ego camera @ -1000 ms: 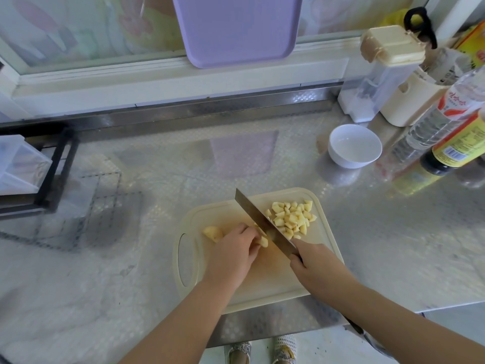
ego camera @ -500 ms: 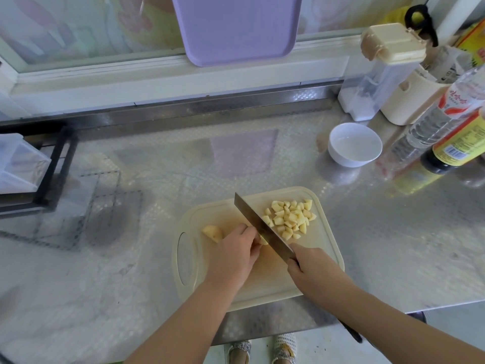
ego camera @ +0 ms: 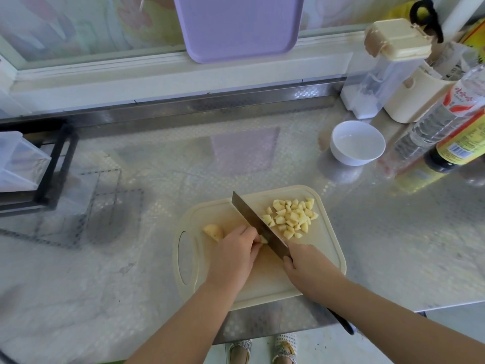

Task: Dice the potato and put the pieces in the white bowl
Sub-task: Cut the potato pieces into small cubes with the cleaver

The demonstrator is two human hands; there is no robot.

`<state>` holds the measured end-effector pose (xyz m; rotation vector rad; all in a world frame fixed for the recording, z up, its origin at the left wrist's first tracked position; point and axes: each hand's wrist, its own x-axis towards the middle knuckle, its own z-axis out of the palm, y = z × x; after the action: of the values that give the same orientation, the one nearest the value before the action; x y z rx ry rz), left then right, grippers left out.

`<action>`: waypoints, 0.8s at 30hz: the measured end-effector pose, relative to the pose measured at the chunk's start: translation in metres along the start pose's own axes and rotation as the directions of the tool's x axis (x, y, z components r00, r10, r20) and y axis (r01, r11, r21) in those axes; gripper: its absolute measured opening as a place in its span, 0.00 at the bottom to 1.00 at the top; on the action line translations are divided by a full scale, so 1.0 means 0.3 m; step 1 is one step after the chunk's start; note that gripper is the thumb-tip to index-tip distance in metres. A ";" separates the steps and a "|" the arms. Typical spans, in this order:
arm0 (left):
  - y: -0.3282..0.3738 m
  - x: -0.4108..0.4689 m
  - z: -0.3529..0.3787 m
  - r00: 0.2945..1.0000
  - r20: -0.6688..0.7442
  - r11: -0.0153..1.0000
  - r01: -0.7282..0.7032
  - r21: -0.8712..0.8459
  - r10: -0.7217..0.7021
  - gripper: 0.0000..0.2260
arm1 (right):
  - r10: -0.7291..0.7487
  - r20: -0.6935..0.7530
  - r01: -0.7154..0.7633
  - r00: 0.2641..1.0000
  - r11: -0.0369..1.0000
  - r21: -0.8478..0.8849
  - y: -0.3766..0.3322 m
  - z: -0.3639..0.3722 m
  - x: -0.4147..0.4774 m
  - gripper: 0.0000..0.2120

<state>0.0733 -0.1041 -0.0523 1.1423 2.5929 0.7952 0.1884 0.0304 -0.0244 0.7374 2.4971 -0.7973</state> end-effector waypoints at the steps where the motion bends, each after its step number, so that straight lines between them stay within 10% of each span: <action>1: -0.003 -0.001 -0.004 1.000 0.009 1.000 0.009 -0.002 -0.009 0.05 | -0.005 0.004 0.005 1.000 1.000 -0.016 -0.002 -0.003 0.002 0.07; 24: 0.031 -0.004 -0.045 0.964 0.068 0.948 0.266 -0.175 -0.258 0.05 | -0.020 -0.038 0.021 0.999 0.999 0.037 -0.016 -0.013 -0.034 0.08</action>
<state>0.0748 -0.1051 -0.0359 0.7357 2.5018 0.9107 0.1926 0.0260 -0.0142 0.7477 2.5336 -0.8470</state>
